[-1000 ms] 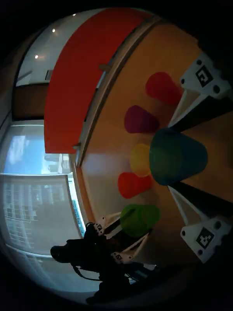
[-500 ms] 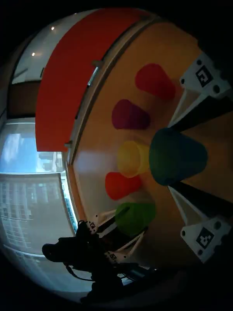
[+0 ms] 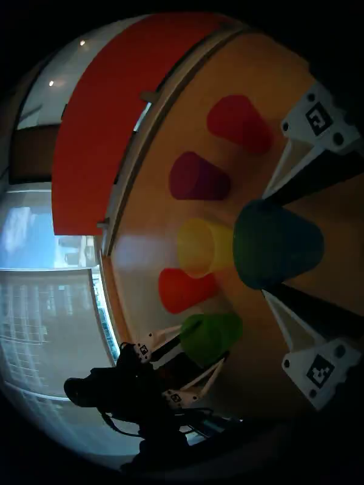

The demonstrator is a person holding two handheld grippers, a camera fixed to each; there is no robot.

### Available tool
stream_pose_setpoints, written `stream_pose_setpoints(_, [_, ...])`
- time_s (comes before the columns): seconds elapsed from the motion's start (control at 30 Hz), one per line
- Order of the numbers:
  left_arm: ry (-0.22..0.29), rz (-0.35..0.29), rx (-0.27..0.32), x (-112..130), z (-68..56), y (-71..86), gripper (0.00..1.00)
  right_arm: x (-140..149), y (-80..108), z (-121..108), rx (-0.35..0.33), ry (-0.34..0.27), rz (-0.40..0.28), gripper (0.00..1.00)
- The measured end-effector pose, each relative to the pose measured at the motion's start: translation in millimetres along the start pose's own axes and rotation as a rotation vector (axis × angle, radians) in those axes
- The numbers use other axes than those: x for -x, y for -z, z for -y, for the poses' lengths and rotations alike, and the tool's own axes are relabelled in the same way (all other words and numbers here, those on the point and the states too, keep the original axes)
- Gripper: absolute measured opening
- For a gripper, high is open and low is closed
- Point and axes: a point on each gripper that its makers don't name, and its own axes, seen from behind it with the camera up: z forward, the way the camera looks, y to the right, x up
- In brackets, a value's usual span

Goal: Pour water

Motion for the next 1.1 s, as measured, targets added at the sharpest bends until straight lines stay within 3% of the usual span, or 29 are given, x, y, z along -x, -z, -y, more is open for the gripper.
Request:
stream_pose_setpoints(0.77, [-0.003, 0.024, 0.011, 8.3, 0.7, 3.0, 0.79, 7.1, -4.0, -1.0, 0.008, 0.004, 0.010, 0.89])
stream_pose_setpoints(1.1, [-0.005, 0.036, 0.007, 11.6, 0.8, 2.6, 0.86, 11.1, -4.4, -4.2, 0.018, -0.002, 0.005, 0.89])
